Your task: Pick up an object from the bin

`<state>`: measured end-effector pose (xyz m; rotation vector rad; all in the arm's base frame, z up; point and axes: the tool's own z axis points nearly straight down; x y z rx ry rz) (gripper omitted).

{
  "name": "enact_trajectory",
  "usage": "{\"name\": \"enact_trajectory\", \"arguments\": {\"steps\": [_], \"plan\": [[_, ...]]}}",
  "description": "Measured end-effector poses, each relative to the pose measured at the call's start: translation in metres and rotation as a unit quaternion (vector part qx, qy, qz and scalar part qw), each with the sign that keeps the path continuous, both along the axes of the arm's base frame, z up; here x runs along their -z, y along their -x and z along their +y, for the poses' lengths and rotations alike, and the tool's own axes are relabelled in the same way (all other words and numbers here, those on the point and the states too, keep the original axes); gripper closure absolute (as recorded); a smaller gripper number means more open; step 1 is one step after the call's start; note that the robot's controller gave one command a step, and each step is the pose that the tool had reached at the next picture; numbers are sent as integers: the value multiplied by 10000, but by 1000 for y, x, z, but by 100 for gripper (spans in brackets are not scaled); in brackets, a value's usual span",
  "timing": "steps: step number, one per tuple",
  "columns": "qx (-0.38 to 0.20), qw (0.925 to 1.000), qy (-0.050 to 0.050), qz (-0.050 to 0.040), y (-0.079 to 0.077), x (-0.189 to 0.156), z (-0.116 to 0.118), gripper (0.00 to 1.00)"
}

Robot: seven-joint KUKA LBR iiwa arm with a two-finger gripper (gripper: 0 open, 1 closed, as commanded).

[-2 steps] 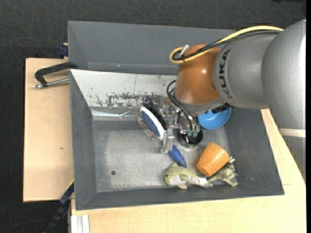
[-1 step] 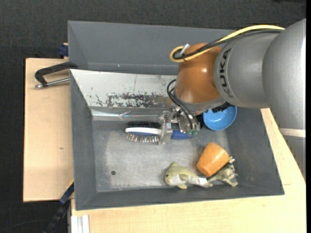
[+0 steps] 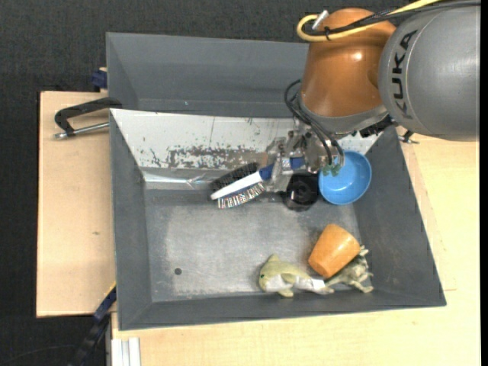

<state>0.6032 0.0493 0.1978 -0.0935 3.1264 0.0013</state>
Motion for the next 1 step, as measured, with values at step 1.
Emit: {"name": "enact_trajectory", "arguments": {"steps": [1], "plan": [[-614,9981,5,-9,26,-243,14,100]]}}
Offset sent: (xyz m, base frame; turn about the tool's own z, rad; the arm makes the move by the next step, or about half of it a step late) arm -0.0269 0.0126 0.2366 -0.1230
